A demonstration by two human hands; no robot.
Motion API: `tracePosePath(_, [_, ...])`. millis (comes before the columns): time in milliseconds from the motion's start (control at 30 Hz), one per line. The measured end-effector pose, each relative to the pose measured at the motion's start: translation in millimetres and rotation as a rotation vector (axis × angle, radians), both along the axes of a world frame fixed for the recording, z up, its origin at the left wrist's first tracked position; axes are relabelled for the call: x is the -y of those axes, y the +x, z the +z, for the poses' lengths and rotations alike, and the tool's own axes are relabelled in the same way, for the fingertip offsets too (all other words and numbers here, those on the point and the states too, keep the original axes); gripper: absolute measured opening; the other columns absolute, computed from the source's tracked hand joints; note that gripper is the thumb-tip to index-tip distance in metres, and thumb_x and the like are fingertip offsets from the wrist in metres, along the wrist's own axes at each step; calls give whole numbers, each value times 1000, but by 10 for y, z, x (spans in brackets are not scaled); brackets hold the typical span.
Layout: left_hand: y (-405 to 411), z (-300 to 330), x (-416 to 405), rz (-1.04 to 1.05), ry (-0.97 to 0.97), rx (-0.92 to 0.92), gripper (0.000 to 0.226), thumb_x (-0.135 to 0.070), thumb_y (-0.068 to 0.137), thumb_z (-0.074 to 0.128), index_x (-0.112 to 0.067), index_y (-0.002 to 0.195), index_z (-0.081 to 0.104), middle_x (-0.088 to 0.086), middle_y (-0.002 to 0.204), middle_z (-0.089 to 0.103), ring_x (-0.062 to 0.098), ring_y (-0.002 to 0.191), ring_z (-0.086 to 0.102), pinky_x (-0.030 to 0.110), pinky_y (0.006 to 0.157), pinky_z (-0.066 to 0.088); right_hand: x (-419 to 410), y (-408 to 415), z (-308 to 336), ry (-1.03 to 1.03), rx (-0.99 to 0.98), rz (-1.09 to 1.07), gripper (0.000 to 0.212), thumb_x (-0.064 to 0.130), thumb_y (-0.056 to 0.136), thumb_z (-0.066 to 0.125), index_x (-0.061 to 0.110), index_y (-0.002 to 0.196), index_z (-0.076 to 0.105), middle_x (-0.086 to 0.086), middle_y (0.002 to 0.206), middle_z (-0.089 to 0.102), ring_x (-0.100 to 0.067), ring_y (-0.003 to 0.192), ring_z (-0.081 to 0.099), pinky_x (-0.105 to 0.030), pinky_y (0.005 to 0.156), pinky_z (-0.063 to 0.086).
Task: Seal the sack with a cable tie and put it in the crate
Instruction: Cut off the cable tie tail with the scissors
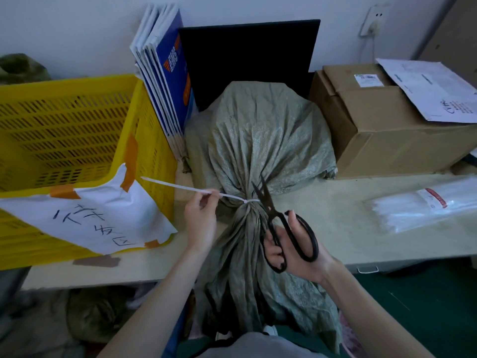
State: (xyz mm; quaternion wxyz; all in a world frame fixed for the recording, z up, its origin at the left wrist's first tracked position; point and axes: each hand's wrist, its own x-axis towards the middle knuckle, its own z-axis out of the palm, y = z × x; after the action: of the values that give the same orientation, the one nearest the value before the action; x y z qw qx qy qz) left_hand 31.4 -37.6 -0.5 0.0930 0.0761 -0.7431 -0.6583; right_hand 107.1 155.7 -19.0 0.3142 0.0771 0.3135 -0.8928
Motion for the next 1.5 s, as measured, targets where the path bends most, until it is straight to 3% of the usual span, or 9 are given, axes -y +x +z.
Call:
tracePosePath(100, [37,58,53,24,56,1,17,-9,91,59,-21,82,67,-10,75,67,-3,71,59,22,75,47,19,91,-44,32,10,110,62,64,69,69,7,83,49,-2,71,35,-11,58,35,-23,53,24])
tracePosePath(200, [67,82,64,40,123,8,9,-6,91,58,-4,92,67,-3,78,69,-5,70,60,15,72,49,23,162,-86,78,35,162,60,65,72,66,8,81,48,-2,73,29,-11,59,31,-24,54,21])
tracePosePath(367, [183,103,58,30,184,23,10,-9,91,59,-11,88,69,-1,80,70,-1,72,60,13,69,47,100,147,-81,185,59,197,63,71,69,63,10,73,45,-2,69,25,-11,55,30,-21,50,25])
tracePosePath(567, [311,135,-13,46,264,45,13,-7,92,58,-14,85,67,-1,80,69,0,70,61,13,66,48,186,66,-91,161,99,128,66,75,66,62,11,71,44,-4,70,22,-12,51,29,-20,45,30])
tracePosePath(867, [494,140,-79,72,348,56,10,-1,92,55,0,90,65,6,79,66,-1,66,61,9,62,47,164,45,-78,204,5,190,68,79,68,54,13,70,40,-3,61,26,-16,49,22,-25,46,20])
tracePosePath(1033, [603,78,-100,65,423,100,10,0,92,55,-1,89,64,-4,74,72,2,71,65,16,70,50,172,44,-87,215,0,189,68,79,70,51,12,71,41,-3,60,27,-16,47,24,-25,46,21])
tracePosePath(1200, [653,52,-106,59,465,126,15,1,91,54,-5,83,66,-2,75,72,9,78,66,30,84,50,232,-5,-64,252,26,150,64,77,75,41,13,68,41,-2,59,26,-14,46,24,-24,45,19])
tracePosePath(1300, [651,78,-114,74,505,118,17,1,91,54,-6,81,64,-3,74,73,7,77,67,29,85,50,278,-17,-75,232,67,112,63,75,78,36,13,67,41,-1,57,26,-13,44,22,-22,43,18])
tracePosePath(1500, [642,90,-103,108,522,119,12,2,92,53,-3,85,62,5,81,69,7,79,68,24,83,51,303,11,-215,152,123,49,61,72,74,48,11,67,48,-1,55,28,-11,43,28,-19,40,22])
